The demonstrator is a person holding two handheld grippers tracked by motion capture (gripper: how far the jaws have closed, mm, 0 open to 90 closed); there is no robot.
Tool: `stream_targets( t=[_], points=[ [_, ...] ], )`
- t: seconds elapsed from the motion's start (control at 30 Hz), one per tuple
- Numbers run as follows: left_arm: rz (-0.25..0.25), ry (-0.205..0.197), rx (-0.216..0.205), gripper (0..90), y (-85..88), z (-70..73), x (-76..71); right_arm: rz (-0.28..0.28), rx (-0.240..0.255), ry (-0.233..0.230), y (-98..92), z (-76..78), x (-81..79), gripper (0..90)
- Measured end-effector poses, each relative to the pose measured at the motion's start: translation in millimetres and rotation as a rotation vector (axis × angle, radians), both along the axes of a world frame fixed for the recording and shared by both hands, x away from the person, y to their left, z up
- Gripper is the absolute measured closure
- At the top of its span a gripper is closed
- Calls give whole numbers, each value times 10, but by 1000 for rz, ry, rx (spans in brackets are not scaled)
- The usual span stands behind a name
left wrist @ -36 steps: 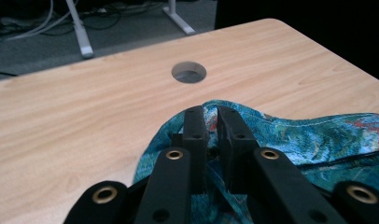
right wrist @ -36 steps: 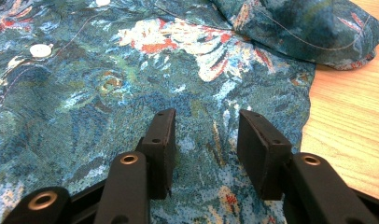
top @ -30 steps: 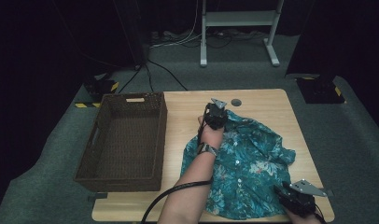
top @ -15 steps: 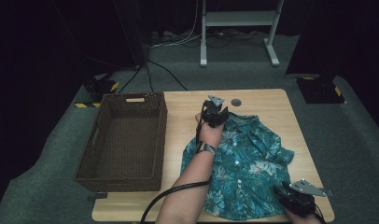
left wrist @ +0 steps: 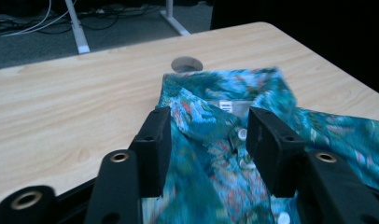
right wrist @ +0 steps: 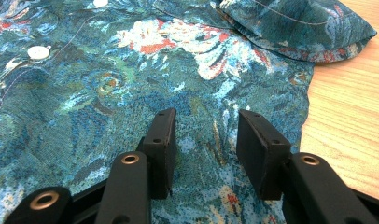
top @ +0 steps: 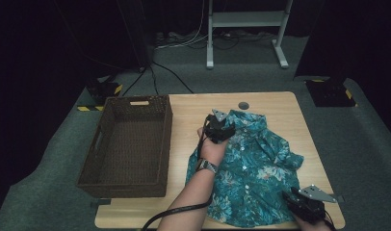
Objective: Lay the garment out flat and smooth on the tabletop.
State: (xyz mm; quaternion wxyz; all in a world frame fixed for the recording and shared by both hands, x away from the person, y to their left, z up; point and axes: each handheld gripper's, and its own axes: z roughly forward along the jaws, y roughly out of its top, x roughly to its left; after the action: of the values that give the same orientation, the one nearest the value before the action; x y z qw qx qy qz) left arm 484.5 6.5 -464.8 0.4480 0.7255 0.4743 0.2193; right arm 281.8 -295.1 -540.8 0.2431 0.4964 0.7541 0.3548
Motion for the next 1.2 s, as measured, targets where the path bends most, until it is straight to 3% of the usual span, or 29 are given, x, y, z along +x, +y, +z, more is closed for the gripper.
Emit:
stream_targets(
  t=[0.27, 0.43, 0.57, 0.63, 0.67, 1.0, 1.2],
  points=[
    [-49, 20, 30, 417, 57, -105, -268, 0, -1, -1, 1, -1, 0, 577],
    [-52, 29, 9, 411, 145, -121, -445, 1, -2, -2, 1, 0, 1, 577],
    [-60, 35, 16, 406, 209, -151, -612, 1, -2, -1, 4, 1, 4, 576],
    [-60, 35, 16, 406, 209, -151, -612, 0, -2, 0, 5, 1, 3, 576],
    [-66, 41, 32, 406, 254, -186, -722, 0, -2, 0, 5, 1, 3, 577],
    [-73, 110, 80, 402, 480, -500, -1160, -1, -3, -2, 8, 0, -1, 577],
    [-64, 133, 103, 394, 598, -643, -1309, -2, -4, -3, 10, 0, -3, 576]
  ],
)
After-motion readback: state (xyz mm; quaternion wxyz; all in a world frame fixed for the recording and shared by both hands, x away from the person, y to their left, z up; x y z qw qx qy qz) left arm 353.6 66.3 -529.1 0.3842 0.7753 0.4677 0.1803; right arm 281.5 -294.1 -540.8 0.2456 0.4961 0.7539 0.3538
